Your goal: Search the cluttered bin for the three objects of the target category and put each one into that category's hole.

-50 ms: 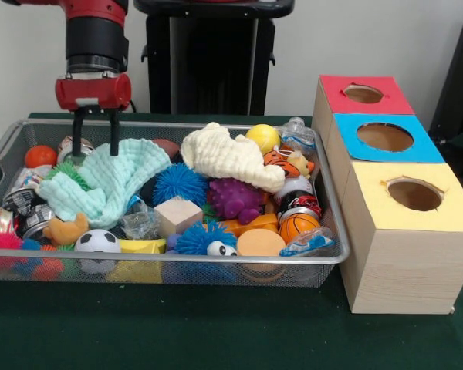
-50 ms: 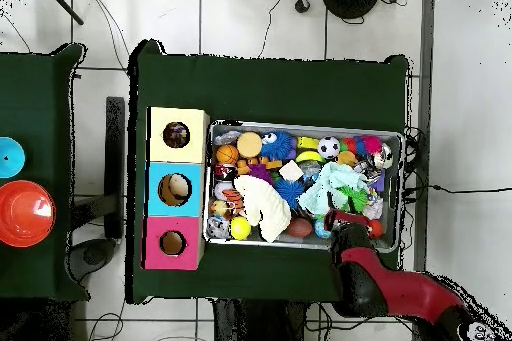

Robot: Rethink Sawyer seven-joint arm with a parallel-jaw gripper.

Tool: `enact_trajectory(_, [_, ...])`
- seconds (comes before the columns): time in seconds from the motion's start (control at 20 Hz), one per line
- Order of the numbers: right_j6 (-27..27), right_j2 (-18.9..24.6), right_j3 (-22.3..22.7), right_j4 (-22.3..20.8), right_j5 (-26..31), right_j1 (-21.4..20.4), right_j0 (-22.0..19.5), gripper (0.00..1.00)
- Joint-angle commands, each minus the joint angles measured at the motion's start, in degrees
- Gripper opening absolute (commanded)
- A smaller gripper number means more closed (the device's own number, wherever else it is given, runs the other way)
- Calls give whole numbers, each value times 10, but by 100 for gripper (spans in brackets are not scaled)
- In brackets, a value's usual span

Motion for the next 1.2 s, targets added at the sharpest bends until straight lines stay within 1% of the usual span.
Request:
enact_trajectory(0.05, [47, 28, -59, -45, 70, 11, -33, 100])
enact_trajectory(0.55, [42, 56, -99, -101, 81, 48, -74, 100])
enact_trajectory(0.65, [45, 72, -104, -109, 101, 51, -87, 100])
enact_trajectory(0.75, [44, 79, -107, -106, 125, 57, -101, 100])
enact_trajectory(0.8, [42, 89, -105, -99, 147, 57, -112, 100])
enact_trajectory(0.85, [36, 110, -103, -93, 177, 58, -131, 100])
enact_trajectory(0.9, [31, 122, -101, -84, 196, 59, -144, 100])
enact_trajectory(1.05, [-7, 174, -102, -45, 280, 75, -192, 100])
enact_trajectory(1.2, [-36, 202, -114, -13, 339, 99, -217, 100])
